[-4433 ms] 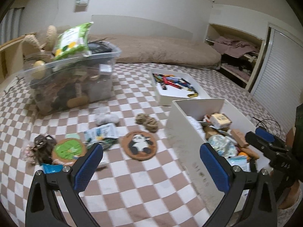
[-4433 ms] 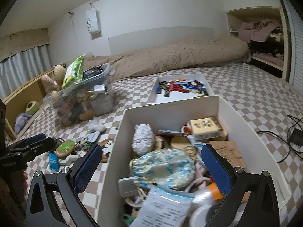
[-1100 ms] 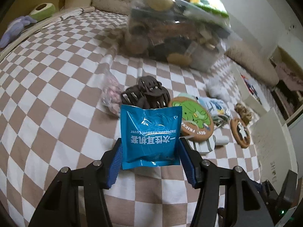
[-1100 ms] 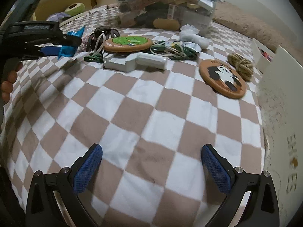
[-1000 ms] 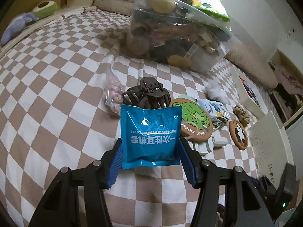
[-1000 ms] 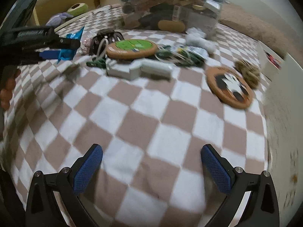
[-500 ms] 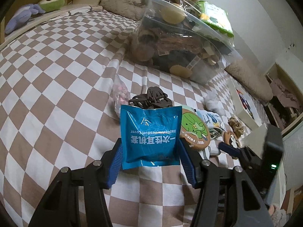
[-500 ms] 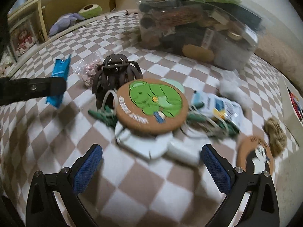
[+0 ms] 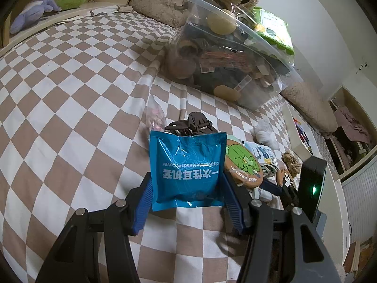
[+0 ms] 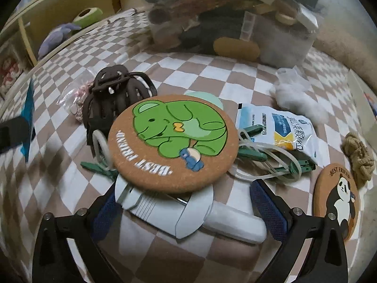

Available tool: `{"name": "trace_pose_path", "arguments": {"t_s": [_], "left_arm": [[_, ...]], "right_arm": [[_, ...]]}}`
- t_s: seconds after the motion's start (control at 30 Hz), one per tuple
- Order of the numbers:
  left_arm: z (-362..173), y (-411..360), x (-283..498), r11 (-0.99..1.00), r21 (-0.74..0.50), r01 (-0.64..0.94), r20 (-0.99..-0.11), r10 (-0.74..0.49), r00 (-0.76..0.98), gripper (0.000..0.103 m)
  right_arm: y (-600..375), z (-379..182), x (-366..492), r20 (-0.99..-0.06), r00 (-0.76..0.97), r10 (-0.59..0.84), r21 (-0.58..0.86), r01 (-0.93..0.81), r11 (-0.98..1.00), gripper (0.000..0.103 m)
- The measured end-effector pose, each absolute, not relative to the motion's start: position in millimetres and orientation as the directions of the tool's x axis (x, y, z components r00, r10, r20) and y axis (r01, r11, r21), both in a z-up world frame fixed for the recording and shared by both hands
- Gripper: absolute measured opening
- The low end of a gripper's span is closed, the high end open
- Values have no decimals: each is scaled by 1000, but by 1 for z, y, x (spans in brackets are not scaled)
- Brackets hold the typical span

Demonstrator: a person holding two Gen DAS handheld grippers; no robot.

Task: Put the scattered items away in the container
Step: 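Lift the blue sachet with the left tool while the right tool grasps the white plastic holder, then carry the blue sachet and white holder over the white box with both tools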

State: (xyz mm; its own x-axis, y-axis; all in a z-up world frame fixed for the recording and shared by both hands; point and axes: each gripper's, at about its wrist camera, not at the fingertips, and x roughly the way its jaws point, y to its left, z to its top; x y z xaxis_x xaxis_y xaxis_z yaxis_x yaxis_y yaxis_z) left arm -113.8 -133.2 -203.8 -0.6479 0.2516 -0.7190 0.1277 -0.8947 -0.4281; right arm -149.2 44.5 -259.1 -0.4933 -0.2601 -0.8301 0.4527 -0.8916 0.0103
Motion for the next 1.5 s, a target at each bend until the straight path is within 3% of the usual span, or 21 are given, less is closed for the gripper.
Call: {"name": "trace_pose_path", "arguments": {"t_s": [0.1, 0.2, 0.83, 1.0, 1.5], "left_arm": [[-204, -131, -113, -896, -427, 123, -718, 253, -648, 57], [-203, -127, -113, -900, -421, 113, -721, 256, -644, 57], [-199, -98, -102, -930, -365, 47, -730, 255, -635, 57], [-197, -83, -102, -946, -323, 12, -736, 243, -632, 57], [-193, -55, -98, -966, -246, -75, -742, 238, -626, 57]], "right_arm": [[40, -255, -137, -812, -508, -288, 3, 490, -872, 79], [35, -255, -124, -811, -513, -282, -32, 520, -853, 75], [76, -253, -28, -794, -456, -403, 50, 610, -791, 74], [91, -247, -14, -765, -447, -463, 94, 635, -767, 68], [131, -224, -18, -691, -492, -529, 225, 549, -805, 67]]}}
